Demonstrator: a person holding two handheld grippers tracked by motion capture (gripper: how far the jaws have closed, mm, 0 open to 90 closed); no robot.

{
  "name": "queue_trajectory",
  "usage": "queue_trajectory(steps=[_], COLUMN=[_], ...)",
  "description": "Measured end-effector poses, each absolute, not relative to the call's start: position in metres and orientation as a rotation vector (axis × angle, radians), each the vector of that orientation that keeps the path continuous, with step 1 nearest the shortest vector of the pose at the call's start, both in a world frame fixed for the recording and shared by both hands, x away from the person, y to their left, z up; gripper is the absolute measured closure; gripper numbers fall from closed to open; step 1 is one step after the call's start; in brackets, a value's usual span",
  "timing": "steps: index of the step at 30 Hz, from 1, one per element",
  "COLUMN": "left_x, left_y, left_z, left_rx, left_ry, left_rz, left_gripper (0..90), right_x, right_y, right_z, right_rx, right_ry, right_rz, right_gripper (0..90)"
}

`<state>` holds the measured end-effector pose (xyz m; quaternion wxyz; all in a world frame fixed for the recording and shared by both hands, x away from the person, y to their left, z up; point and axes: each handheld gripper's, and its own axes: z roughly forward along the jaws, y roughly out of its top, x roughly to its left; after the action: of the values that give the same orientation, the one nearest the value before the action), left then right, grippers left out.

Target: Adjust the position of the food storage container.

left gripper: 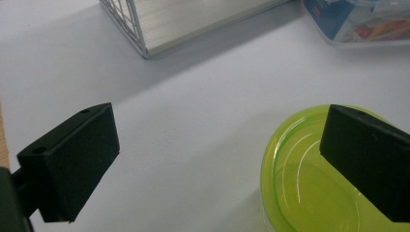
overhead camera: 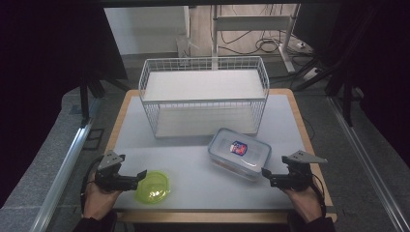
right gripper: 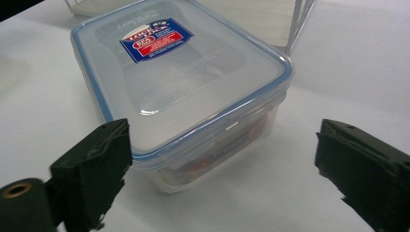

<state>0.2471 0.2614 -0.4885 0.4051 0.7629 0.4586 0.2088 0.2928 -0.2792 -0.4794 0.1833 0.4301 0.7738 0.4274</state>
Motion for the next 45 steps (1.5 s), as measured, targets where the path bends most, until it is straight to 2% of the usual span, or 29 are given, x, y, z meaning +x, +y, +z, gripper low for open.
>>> queue_trajectory(steps=[8, 16, 19, 22, 23, 24, 25, 26, 27, 28, 29, 30, 31, 32, 33, 34, 35, 41, 45], left_x=[0.248, 0.247, 0.245, 0.243, 0.242, 0.241, 0.241, 0.239, 0.237, 0.234, 0.231, 0.228, 0.226, 0.223, 0.221, 0.218, 0.218, 0.206, 0.198], left_y=[0.261, 0.259, 0.260, 0.259, 0.258, 0.257, 0.256, 0.255, 0.254, 0.253, 0.251, 0.249, 0.248, 0.245, 0.242, 0.237, 0.237, 0.216, 0.209], left_z=[-0.492, -0.490, -0.487, -0.484, -0.483, -0.482, -0.481, -0.479, -0.478, -0.476, -0.474, -0.472, -0.472, -0.471, -0.470, -0.470, -0.470, -0.478, -0.483], left_rx=[1.925, 1.906, 1.887, 1.887, 1.889, 1.887, 1.884, 1.882, 1.879, 1.876, 1.875, 1.876, 1.879, 1.891, 1.900, 1.921, 1.921, 2.016, 2.048], left_ry=[1.163, 1.146, 1.124, 1.087, 1.079, 1.073, 1.069, 1.059, 1.048, 1.033, 1.012, 0.998, 0.986, 0.964, 0.952, 0.926, 0.926, 0.835, 0.807], left_rz=[0.544, 0.549, 0.528, 0.509, 0.506, 0.508, 0.510, 0.504, 0.501, 0.495, 0.474, 0.465, 0.458, 0.446, 0.439, 0.402, 0.402, 0.277, 0.243], left_gripper=[2.4, 5.0, 9.4, 19.6, 19.6, 25.0, 25.0, 32.9, 32.9, 42.3, 42.3, 55.0, 55.0, 70.8, 70.8, 84.8, 89.6, 90.0, 90.0], right_x=[0.292, 0.292, 0.292, 0.291, 0.291, 0.291, 0.291, 0.291, 0.291, 0.291, 0.291, 0.290, 0.290, 0.290, 0.290, 0.290, 0.290, 0.291, 0.291], right_y=[-0.275, -0.275, -0.275, -0.274, -0.274, -0.274, -0.274, -0.274, -0.274, -0.273, -0.273, -0.273, -0.273, -0.273, -0.273, -0.273, -0.273, -0.272, -0.272], right_z=[-0.480, -0.478, -0.477, -0.476, -0.476, -0.476, -0.476, -0.476, -0.475, -0.475, -0.475, -0.475, -0.475, -0.475, -0.475, -0.475, -0.475, -0.475, -0.476], right_rx=[1.213, 1.201, 1.198, 1.191, 1.191, 1.186, 1.186, 1.183, 1.181, 1.179, 1.179, 1.180, 1.180, 1.178, 1.178, 1.177, 1.177, 1.177, 1.176], right_ry=[2.208, 2.200, 2.197, 2.193, 2.193, 2.189, 2.189, 2.188, 2.185, 2.183, 2.183, 2.182, 2.182, 2.182, 2.182, 2.181, 2.181, 2.182, 2.184], right_rz=[1.203, 1.186, 1.192, 1.195, 1.195, 1.193, 1.193, 1.195, 1.194, 1.196, 1.196, 1.190, 1.190, 1.186, 1.186, 1.181, 1.181, 1.171, 1.162], right_gripper=[1.0, 5.5, 6.4, 7.4, 7.4, 7.8, 7.8, 7.9, 8.1, 8.5, 8.5, 8.7, 8.7, 9.1, 9.1, 9.2, 9.2, 9.5, 9.7])
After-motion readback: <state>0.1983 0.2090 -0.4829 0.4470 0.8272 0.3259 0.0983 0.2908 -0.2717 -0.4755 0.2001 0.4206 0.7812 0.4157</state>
